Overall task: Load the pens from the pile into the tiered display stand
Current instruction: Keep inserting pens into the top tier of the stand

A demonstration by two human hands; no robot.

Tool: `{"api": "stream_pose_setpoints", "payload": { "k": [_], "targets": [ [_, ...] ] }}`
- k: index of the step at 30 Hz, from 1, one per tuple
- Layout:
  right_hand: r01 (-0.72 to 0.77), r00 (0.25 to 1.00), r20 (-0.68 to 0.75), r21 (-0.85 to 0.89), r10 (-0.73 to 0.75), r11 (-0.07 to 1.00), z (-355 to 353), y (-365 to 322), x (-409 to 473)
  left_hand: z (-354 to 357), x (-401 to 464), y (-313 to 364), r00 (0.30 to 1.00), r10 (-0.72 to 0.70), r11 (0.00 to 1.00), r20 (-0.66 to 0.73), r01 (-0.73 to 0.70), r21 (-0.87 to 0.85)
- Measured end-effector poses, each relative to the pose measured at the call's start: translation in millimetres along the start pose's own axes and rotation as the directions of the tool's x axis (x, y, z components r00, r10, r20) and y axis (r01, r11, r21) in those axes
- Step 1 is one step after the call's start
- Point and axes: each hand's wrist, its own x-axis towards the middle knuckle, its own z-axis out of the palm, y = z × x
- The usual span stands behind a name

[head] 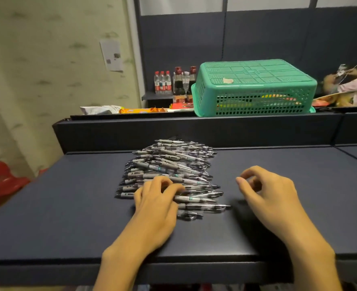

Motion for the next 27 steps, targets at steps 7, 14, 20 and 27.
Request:
{"api": "stream_pose_setpoints", "payload": {
  "k": [7, 14, 20, 27],
  "targets": [
    [0.115, 0.990, 0.079, 0.059, -0.119, 0.992, 3, 0, 9, -6, -3, -5, 0.989, 0.012, 0.999, 0.145, -0.019, 0.048],
    [0.174, 0.974, 0.128, 0.103, -0.186, 0.979, 3, -2, 13, -2, 19, -4, 0.979, 0.025, 0.985, 0.204, -0.058, 0.160],
    [0.166, 0.980, 0.105, 0.062, -0.172, 0.984, -12, 13, 15, -1, 28, 4, 0.968, 0.024, 0.977, 0.249, -0.076, 0.201],
    [0.163, 0.980, 0.107, 0.066, -0.169, 0.985, -15, 17, 10, -7, 32, 13, 0.956, 0.038, 0.914, 0.290, -0.150, 0.377]
  ]
}}
